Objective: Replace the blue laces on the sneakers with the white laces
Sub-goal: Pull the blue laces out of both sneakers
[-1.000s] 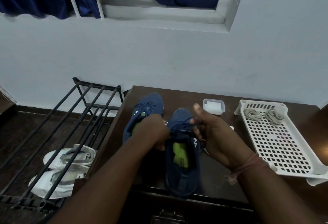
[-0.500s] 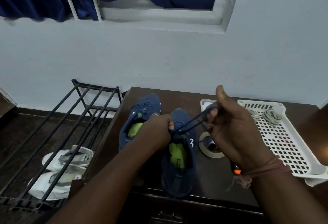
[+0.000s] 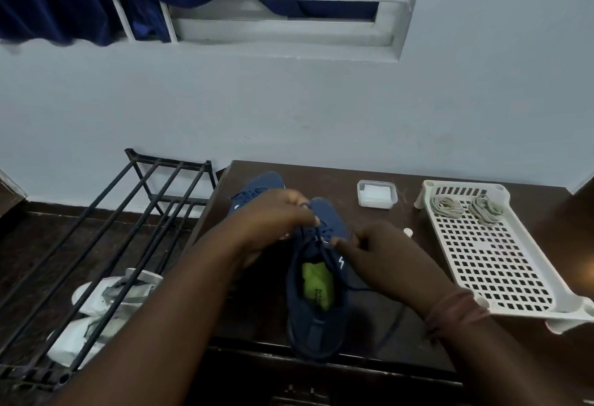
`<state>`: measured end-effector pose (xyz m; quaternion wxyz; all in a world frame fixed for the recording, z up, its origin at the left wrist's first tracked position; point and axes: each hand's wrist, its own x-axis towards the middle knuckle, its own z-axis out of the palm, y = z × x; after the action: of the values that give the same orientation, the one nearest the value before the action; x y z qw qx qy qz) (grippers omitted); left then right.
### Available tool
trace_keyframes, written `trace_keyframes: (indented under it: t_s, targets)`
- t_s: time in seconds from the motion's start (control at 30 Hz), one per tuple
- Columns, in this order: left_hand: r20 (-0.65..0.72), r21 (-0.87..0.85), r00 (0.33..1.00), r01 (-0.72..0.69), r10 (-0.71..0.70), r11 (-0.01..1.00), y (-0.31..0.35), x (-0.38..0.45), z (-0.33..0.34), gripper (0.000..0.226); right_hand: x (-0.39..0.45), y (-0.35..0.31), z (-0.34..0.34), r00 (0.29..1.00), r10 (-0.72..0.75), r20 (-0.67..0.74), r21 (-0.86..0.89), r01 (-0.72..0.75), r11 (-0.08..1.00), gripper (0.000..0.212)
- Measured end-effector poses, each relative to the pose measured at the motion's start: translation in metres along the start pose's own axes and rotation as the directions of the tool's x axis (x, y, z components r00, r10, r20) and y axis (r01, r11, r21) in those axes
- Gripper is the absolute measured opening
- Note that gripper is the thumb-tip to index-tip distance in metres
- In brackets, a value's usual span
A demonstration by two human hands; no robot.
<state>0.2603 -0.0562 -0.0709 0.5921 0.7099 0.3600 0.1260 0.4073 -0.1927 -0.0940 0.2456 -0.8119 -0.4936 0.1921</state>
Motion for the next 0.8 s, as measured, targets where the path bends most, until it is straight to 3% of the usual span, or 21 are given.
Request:
trace_keyframes:
  t_s: [0.1, 0.2, 0.27, 0.33, 0.37, 0.43, 0.5, 0.57, 0.6, 0.67, 0.73, 0.8]
  targets:
    - [-0.127, -0.371, 0.990, -0.099, 0.055, 0.923, 0.008, 0.001, -0.004, 0.016, 0.003, 0.003, 0.013, 0.998, 0.049, 0.039, -0.055, -0.046, 0.997, 0.035]
    - [-0.276, -0.611, 0.946, -0.308, 0.168, 0.730, 0.019, 0.001, -0.011, 0.016, 0.002, 0.002, 0.020, 0.998, 0.039, 0.044, -0.088, -0.035, 0.995, 0.023]
    - [-0.382, -0.720, 0.908, -0.409, 0.172, 0.561, 0.025, -0.001, -0.022, 0.019, 0.001, 0.001, 0.022, 1.000, 0.015, 0.006, -0.142, -0.014, 0.990, 0.019]
    - [-0.488, -0.722, 0.859, -0.496, 0.154, 0.483, 0.029, -0.003, -0.038, 0.023, 0.001, 0.000, 0.023, 1.000, 0.011, 0.000, -0.146, -0.010, 0.989, 0.020]
    - [-0.533, -0.681, 0.832, -0.528, 0.151, 0.508, 0.028, -0.005, -0.045, 0.024, 0.001, -0.001, 0.024, 1.000, 0.003, 0.005, -0.128, -0.002, 0.992, 0.022]
    - [-0.579, -0.536, 0.807, -0.486, 0.119, 0.690, 0.022, -0.004, -0.050, 0.024, 0.001, -0.001, 0.028, 0.999, -0.028, 0.021, -0.064, 0.029, 0.998, 0.026]
    - [-0.532, -0.321, 0.846, -0.239, 0.034, 0.916, 0.008, 0.002, -0.043, 0.020, 0.004, -0.002, 0.031, 0.998, -0.067, 0.022, -0.043, 0.067, 0.997, 0.027]
    - [-0.459, 0.000, 0.888, 0.034, -0.030, 0.999, -0.004, 0.005, -0.028, 0.021, 0.007, -0.003, 0.033, 0.996, -0.091, 0.016, -0.025, 0.091, 0.995, 0.024]
    - [-0.444, 0.237, 0.896, 0.123, -0.005, 0.964, -0.010, 0.009, -0.020, 0.032, 0.008, -0.002, 0.034, 0.995, -0.100, 0.008, -0.012, 0.100, 0.995, 0.020]
    - [-0.418, 0.652, 0.903, 0.217, 0.105, 0.726, -0.017, 0.011, -0.003, 0.059, 0.011, 0.000, 0.035, 0.992, -0.127, -0.004, 0.001, 0.127, 0.992, 0.015]
    - [-0.342, 0.821, 0.914, 0.179, 0.217, 0.543, -0.021, 0.010, 0.012, 0.057, 0.013, 0.004, 0.037, 0.987, -0.161, 0.007, 0.009, 0.161, 0.987, 0.015]
    - [-0.224, 0.842, 0.951, 0.078, 0.214, 0.533, -0.021, 0.007, 0.018, 0.031, 0.015, 0.006, 0.039, 0.980, -0.197, 0.026, 0.014, 0.196, 0.980, 0.016]
